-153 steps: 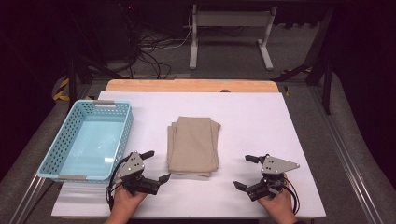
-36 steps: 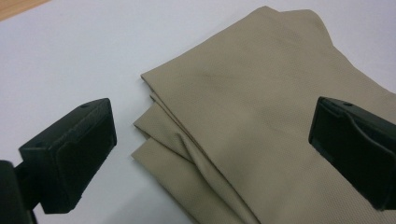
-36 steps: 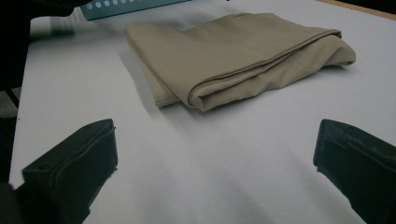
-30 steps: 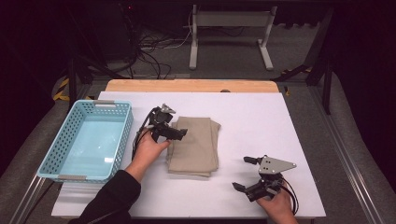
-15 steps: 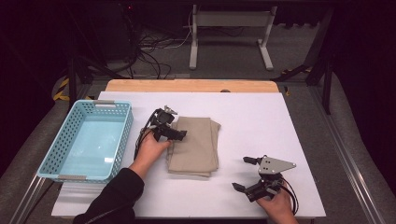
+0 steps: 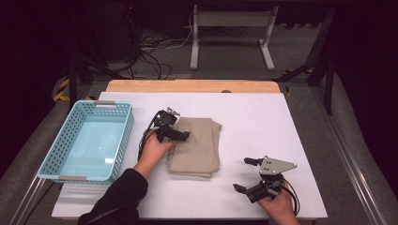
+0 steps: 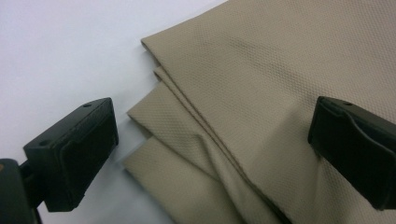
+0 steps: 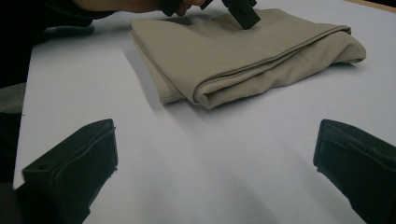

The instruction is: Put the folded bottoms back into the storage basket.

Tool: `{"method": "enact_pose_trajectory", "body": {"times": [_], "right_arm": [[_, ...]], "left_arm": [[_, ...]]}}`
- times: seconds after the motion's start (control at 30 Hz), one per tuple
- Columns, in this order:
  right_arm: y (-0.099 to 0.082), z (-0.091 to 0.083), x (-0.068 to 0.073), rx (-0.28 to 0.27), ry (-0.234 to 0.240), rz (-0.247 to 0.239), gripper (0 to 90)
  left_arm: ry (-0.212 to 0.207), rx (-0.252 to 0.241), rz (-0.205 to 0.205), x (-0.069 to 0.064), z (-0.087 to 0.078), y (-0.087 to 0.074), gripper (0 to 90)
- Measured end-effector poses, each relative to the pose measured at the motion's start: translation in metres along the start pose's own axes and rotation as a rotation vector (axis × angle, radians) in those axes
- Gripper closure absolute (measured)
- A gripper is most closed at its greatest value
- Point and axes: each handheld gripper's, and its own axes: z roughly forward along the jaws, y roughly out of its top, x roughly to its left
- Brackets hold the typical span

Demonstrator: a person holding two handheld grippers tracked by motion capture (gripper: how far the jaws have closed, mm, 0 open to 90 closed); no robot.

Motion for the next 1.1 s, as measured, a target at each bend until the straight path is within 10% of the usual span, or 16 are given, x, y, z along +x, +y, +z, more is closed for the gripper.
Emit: {"method": "enact_pose_trajectory", "body": {"times": [0.53,0.83,1.1], "right_arm": [[0.0,0.0,-0.001,0.004,-0.003,0.001,0.3],[0.0,-0.001,0.0,0.001,-0.005,0.0,0.5],[0.0,-0.001,-0.001,-0.005,-0.001,0.003,0.5]], "left_arm": [[0.007,-0.01,0.007,-0.004,0.001,-0.001,3.8],[-0.045,-0.007,0.039,-0.011,-0.004,0.0,25.4],[-0.124,0.004,0.041,-0.015,-0.004,0.004,62.7]]}}
